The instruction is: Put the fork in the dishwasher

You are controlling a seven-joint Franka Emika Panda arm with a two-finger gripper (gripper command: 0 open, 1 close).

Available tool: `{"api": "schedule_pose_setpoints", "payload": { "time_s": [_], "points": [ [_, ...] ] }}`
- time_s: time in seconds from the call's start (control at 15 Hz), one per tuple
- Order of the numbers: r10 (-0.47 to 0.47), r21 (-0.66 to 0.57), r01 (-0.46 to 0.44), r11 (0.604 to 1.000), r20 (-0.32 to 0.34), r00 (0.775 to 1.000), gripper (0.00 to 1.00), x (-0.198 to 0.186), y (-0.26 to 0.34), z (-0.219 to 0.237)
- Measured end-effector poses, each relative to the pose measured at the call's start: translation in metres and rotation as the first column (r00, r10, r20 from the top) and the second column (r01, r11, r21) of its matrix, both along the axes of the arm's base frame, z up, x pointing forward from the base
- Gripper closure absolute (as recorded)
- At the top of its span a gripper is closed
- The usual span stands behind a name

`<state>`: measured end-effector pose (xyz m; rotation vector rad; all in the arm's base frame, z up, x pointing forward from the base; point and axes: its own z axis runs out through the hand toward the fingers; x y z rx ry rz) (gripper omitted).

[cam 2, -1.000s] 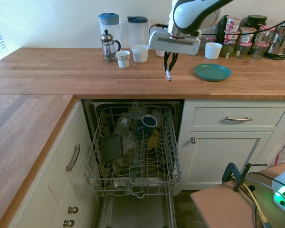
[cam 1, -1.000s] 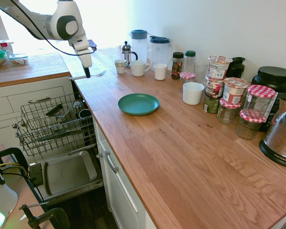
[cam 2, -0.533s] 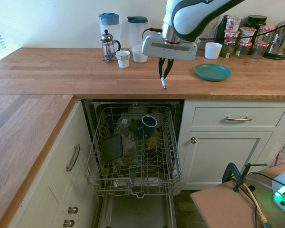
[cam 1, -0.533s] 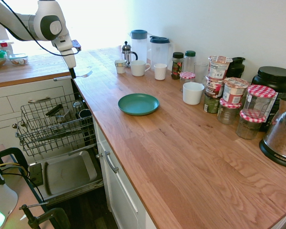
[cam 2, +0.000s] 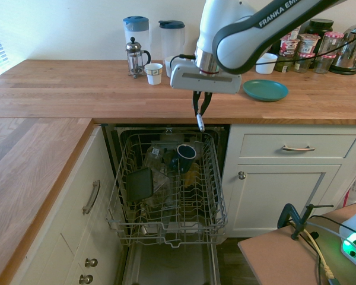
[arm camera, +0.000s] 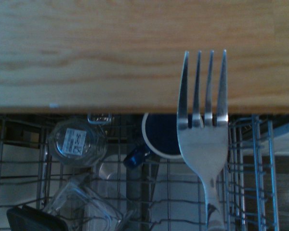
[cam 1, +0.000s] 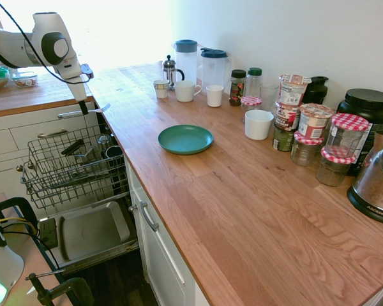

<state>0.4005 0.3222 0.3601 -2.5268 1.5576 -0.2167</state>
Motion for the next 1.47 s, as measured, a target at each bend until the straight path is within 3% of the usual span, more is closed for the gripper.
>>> {"api": "schedule_pose_setpoints", "payload": {
  "time_s": [0.33, 0.6, 1.47],
  "points": [
    [-0.005, -0.011, 0.005, 1.0, 0.013, 1.0, 1.0, -0.062, 0.025, -0.048],
    [-0.006, -0.006, 0.006, 1.0, -0.007, 1.0, 1.0, -0.079, 0.032, -0.098],
    [-0.02, 0.031, 0.024, 0.999, -0.105, 0.994, 1.0, -0.031, 0.033, -0.223]
  ]
}}
